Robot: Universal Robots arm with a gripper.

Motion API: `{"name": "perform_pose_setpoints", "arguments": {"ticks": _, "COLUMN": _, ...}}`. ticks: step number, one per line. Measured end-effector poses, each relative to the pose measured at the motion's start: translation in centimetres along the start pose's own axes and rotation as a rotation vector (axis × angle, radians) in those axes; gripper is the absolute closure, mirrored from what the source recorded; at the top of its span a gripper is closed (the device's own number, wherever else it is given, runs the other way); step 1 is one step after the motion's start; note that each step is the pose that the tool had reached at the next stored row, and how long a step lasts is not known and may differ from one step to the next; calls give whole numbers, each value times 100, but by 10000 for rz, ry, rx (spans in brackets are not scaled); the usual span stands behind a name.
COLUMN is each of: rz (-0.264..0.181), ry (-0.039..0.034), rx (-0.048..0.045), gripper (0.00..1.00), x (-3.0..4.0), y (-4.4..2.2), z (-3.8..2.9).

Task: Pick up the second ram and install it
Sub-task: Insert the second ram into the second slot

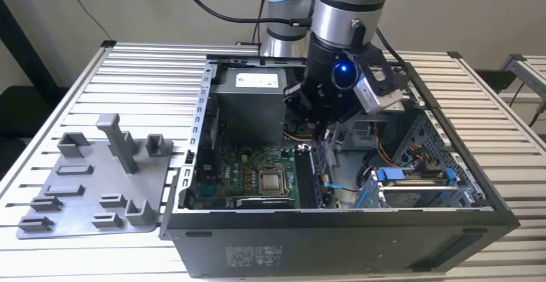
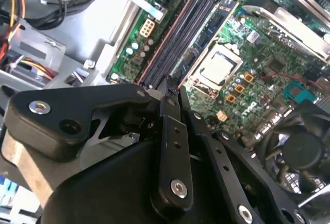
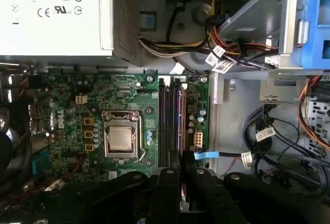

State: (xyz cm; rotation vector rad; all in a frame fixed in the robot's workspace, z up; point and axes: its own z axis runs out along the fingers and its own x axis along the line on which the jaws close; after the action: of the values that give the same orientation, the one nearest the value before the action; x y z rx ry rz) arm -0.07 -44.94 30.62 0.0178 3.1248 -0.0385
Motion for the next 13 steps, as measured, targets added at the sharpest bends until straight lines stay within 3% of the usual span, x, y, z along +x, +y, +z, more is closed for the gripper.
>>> {"name": "perform_pose_setpoints", "arguments": {"ticks": 13, "rz": -3, "ry": 30, "rx": -2, "gripper": 86, "x": 26, "y": -2, "z": 202}}
